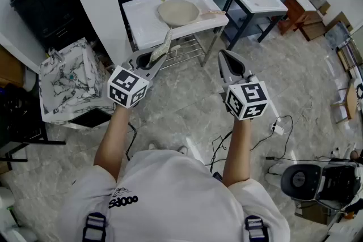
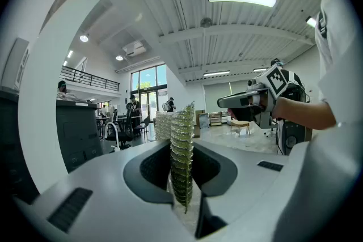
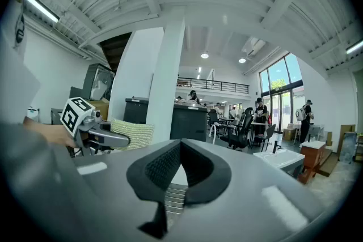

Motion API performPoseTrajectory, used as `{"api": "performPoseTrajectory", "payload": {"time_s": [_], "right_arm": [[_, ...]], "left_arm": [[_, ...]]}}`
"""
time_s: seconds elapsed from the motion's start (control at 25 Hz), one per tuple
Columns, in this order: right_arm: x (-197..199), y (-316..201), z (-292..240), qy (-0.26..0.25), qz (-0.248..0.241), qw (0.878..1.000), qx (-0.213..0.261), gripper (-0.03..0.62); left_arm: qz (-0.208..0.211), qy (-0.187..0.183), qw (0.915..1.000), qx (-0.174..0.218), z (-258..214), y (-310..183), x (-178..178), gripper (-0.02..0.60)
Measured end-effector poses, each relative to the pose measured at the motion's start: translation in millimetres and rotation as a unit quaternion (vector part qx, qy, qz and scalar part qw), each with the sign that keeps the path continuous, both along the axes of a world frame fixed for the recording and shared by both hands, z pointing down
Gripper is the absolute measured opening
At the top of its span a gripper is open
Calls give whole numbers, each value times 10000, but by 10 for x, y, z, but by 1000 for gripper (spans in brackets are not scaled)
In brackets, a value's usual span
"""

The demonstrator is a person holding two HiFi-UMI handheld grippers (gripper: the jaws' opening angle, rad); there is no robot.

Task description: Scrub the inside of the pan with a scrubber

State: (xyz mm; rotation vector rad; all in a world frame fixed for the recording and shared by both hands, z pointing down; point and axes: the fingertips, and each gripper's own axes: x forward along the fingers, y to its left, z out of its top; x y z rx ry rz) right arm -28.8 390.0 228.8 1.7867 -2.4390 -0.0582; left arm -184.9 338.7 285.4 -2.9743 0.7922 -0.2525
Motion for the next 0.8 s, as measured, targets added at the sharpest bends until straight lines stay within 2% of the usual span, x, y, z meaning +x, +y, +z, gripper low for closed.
{"api": "performPoseTrajectory", "payload": {"time_s": [0.36, 0.68, 0.8], "right_arm": [[8, 38, 23, 287, -58, 9994, 192, 8], [168, 48, 26, -378, -490, 9979, 183, 8], [263, 63, 30, -400, -568, 9975, 143, 8]], "left_arm": [[52, 6, 10000, 42, -2, 48, 123, 66], [-54, -45, 10000, 44, 3, 51, 278, 66], [-112, -53, 9999, 43, 19, 87, 364, 66]]}}
